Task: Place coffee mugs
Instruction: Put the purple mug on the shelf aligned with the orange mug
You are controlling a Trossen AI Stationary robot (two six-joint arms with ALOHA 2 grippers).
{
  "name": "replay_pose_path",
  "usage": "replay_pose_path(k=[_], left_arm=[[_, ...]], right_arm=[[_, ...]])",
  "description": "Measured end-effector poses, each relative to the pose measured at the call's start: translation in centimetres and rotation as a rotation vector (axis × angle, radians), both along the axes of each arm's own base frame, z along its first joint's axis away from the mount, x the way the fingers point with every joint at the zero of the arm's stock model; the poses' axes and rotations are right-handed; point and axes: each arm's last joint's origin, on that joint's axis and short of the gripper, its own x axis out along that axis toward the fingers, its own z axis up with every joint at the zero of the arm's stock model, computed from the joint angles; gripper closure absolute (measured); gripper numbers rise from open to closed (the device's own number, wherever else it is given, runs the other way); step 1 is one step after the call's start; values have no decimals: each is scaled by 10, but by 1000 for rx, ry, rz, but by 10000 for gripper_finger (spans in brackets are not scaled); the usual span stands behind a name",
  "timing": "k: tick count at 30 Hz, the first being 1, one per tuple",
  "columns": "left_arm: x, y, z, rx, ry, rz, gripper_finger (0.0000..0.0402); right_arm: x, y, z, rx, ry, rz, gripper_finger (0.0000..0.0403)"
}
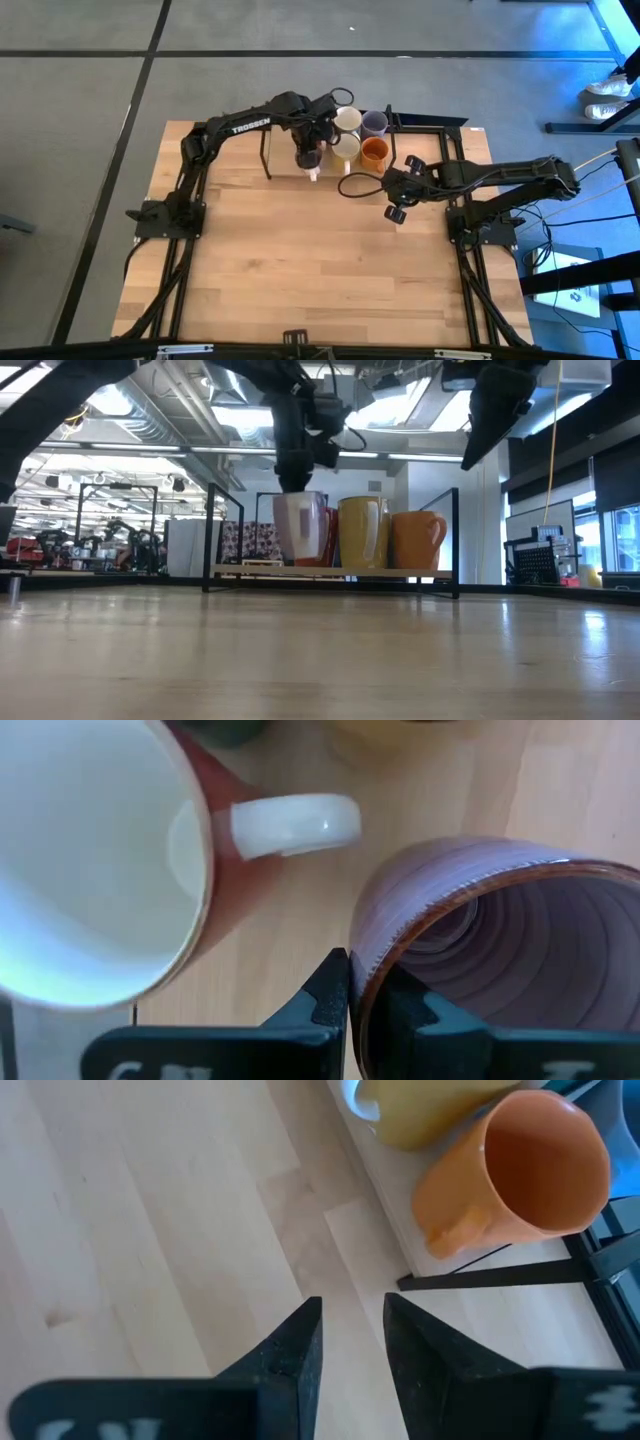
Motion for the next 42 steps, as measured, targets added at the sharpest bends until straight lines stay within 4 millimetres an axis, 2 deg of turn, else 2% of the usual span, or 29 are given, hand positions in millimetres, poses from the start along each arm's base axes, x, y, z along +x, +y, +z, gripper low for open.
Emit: replay_pose_path(k=[6, 22, 42], left_arm=[[7, 3, -14, 8, 27, -47, 384], [12, 8, -12, 25, -44, -81, 383], [14, 9, -11, 37, -69, -74, 352]], right_arm=[[0, 0, 0, -4, 1, 6, 306], [0, 0, 0, -2, 1, 4, 306], [0, 0, 0, -1, -1, 0, 306]])
